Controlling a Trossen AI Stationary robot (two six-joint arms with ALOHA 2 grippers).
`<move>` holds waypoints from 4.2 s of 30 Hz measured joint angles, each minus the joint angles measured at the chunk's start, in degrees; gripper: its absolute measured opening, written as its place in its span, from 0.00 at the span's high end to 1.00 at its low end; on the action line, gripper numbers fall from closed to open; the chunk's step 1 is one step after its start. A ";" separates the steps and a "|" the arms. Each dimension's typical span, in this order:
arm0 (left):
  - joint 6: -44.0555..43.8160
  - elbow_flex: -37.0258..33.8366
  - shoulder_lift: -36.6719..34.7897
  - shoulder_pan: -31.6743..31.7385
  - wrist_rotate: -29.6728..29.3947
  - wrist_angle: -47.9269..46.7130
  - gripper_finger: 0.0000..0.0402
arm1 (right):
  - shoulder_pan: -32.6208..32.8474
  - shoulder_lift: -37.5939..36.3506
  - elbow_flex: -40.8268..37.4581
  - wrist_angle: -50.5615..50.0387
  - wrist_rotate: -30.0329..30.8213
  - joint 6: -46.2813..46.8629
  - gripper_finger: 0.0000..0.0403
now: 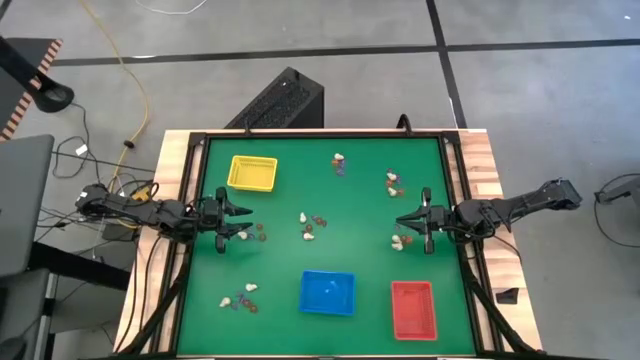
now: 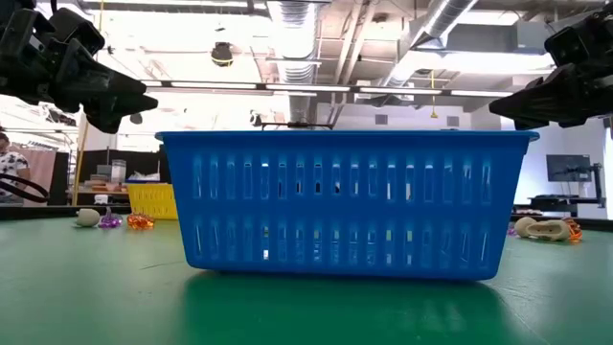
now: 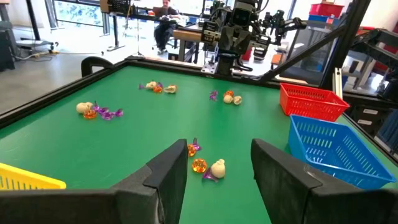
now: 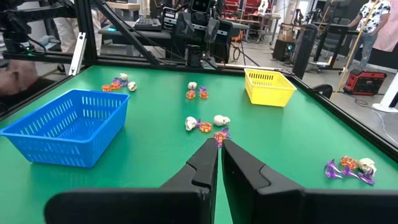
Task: Sort Halloween decoration
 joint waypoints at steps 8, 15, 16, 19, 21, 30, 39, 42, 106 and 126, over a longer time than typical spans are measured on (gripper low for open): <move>0.00 -0.01 0.00 0.02 0.01 0.02 0.58 | 0.00 0.00 -0.01 0.00 0.00 0.00 0.87; 0.00 -0.02 0.01 0.00 0.01 0.01 0.58 | 0.00 -0.02 -0.02 0.00 0.00 0.00 0.87; 0.00 -0.01 0.01 0.02 0.01 0.01 0.58 | 0.00 -0.02 0.00 0.02 0.00 0.00 0.87; 0.00 -0.02 0.02 0.02 0.00 0.00 0.58 | 0.00 0.00 -0.01 0.01 0.00 0.00 0.87; 0.00 -0.01 0.01 0.02 0.01 0.02 0.58 | 0.00 0.00 -0.02 0.00 0.00 0.01 0.87; 1.49 -0.02 -0.07 0.02 -6.15 6.24 0.58 | -0.11 0.00 0.00 1.58 -0.04 -15.02 0.87; 3.09 0.08 1.04 0.56 -11.00 20.78 0.58 | -0.76 0.15 0.03 15.90 0.57 -20.76 0.87; 4.69 1.23 3.65 2.53 -9.50 20.50 0.58 | -3.04 0.73 1.04 21.10 6.24 -20.56 0.87; 9.67 17.62 49.12 29.11 18.40 20.17 0.58 | -49.96 72.32 39.70 -30.34 -1.42 30.20 0.91; 10.51 17.62 49.11 29.11 17.97 20.02 0.58 | -36.85 66.07 46.55 -9.90 -1.68 24.58 0.95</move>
